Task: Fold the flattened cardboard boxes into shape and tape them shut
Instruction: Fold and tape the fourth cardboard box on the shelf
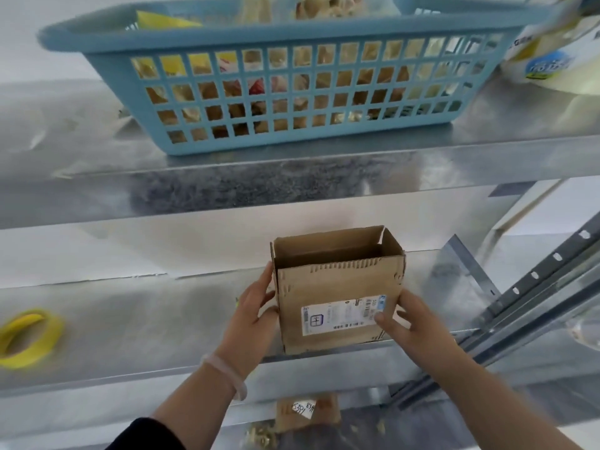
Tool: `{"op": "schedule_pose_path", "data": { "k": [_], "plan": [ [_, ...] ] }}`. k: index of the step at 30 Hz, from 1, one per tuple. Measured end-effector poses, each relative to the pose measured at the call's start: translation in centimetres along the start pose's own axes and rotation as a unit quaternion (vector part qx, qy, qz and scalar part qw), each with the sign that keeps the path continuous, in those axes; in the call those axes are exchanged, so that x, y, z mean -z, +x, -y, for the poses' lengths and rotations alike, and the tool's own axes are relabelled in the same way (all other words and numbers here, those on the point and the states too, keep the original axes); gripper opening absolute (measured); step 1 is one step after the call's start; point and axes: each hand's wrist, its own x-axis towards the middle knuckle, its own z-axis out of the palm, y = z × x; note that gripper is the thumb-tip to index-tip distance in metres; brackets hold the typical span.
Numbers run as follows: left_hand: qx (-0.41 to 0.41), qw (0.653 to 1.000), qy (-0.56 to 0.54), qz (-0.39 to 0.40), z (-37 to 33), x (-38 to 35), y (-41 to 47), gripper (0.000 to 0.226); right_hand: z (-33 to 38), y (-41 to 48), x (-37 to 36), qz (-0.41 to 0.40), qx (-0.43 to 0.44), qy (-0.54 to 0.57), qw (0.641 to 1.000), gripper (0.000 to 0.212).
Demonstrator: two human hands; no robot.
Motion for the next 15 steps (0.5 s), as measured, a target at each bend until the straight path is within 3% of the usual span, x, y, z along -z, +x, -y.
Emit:
{"op": "schedule_pose_path", "data": {
  "k": [3,7,12,15],
  "plan": [
    [0.016,0.995,-0.103,-0.011,-1.9,0.4,-0.1,0.044,0.1,-0.1,0.0,0.044,0.023,-0.017,0.999,0.059],
    [0.031,0.988,-0.149,-0.006,-2.8,0.8,-0.6,0.033,1.2,-0.1,0.4,0.027,0.086,-0.004,0.996,0.075],
    [-0.043,0.995,-0.095,0.01,-3.3,0.9,-0.6,0.036,1.2,0.1,0.3,-0.028,0.143,-0.037,0.989,0.068],
    [-0.089,0.996,-0.023,0.014,-2.1,1.7,-0.4,0.034,1.9,0.2,0.5,-0.048,0.14,-0.025,0.989,0.044]
  ]
}}
